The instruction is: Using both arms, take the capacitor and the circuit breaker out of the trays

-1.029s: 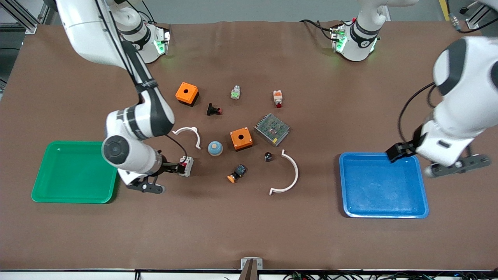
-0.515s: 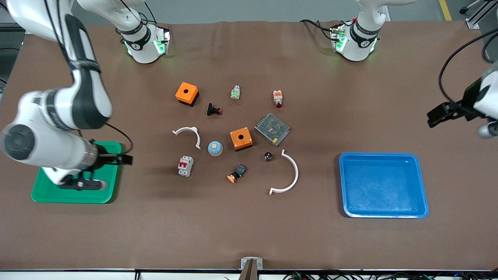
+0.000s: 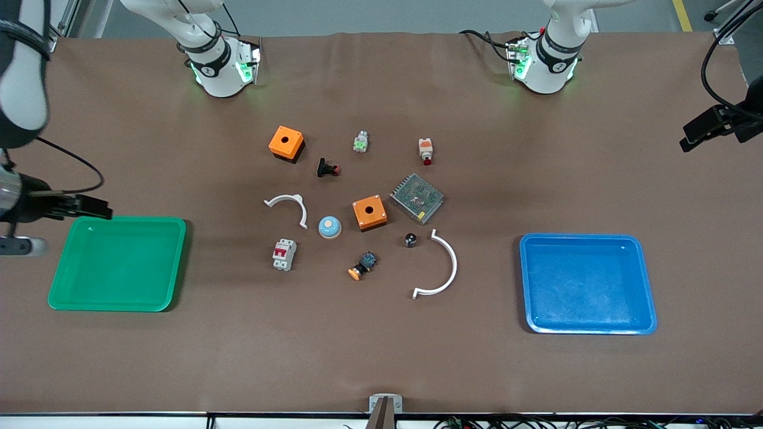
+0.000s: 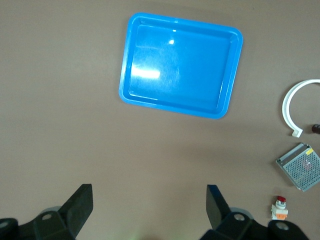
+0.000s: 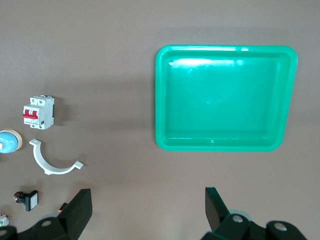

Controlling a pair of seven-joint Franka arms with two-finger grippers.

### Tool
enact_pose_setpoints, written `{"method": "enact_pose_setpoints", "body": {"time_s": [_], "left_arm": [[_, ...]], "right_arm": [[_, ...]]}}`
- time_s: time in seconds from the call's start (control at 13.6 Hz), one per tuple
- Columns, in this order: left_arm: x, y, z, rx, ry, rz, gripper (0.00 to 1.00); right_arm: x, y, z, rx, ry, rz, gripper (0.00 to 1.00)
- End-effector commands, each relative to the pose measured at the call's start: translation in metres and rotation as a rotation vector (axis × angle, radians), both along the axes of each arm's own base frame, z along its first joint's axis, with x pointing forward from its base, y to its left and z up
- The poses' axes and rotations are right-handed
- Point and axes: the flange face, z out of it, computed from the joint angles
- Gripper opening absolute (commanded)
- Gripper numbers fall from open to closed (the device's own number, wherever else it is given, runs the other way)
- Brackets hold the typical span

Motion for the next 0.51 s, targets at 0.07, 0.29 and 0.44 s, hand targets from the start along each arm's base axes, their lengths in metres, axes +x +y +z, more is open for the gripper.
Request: {"method": "enact_pose_setpoints", "body": {"time_s": [0.07,0.29,0.44], "left_arm": [[-0.019,-0.005,0.011,-0.003,-0.002,-0.002,1.00],[-0.019,-0.004,0.011,-0.003,-0.003,-0.003,1.00],[-0.019,-0.011,0.011,-0.026,-0.002,0.001,1.00]], "right_arm": [[0.003,0.003,0.022,-0.013,-0.029,0.011,1.00],[-0.003,0.009,0.024,0.007,0.004,0.012,1.00],[-0.028,0.011,0.040,0.016,0.041,0.008,1.00]]}}
